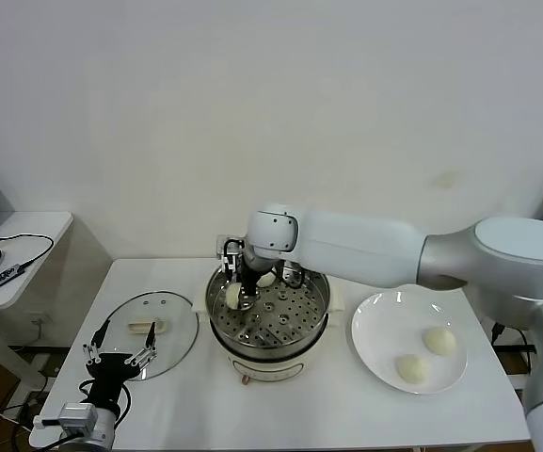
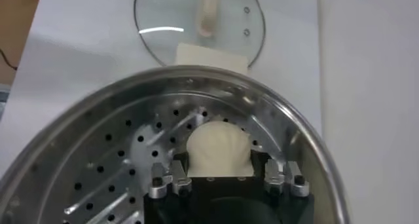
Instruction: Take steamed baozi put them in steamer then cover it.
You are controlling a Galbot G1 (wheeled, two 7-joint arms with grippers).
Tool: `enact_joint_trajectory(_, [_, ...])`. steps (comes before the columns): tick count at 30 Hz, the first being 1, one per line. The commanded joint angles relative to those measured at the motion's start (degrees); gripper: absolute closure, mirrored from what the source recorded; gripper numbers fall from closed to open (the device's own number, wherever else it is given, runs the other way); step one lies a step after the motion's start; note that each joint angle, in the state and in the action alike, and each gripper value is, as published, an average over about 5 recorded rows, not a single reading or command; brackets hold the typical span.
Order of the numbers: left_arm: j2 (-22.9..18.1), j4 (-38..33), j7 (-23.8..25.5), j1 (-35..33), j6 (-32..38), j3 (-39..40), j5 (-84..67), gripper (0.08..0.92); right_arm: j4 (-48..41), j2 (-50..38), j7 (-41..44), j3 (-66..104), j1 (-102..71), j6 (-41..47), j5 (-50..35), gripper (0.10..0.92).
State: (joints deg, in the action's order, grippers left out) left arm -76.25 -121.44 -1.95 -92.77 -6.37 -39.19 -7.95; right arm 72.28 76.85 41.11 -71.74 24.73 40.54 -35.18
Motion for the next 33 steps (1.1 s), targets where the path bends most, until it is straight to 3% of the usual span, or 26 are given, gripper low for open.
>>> enact_joint_trajectory(1, [-0.02,-0.03,0.04,-0.05,0.01,-0.01,-0.01,0.177,-0.83,1.38,0.16,-0.05,-0.92,1.10,0.10,0.423])
enact_joint_trajectory(11, [-0.20,-0.45,0.03,-0.14,-0.01,0.16,0.06,0.177,3.42,-3.75,5.21,0.35,5.03,0.35,2.30,0.215])
enact_joint_trajectory(22, [-0.30,-0.50,-0.04,0.47,-0.25,1.08,0.53,0.177,17.59,-24.48,15.88,-1.00,14.11,-6.97,11.82,0.203])
enact_joint_trajectory(33, [0.60,0.34,-0.04,0.14,-0.34,1.64,1.44,0.177,26.65,-50.33,21.11,4.88,5.68,-14.86,24.85,0.203])
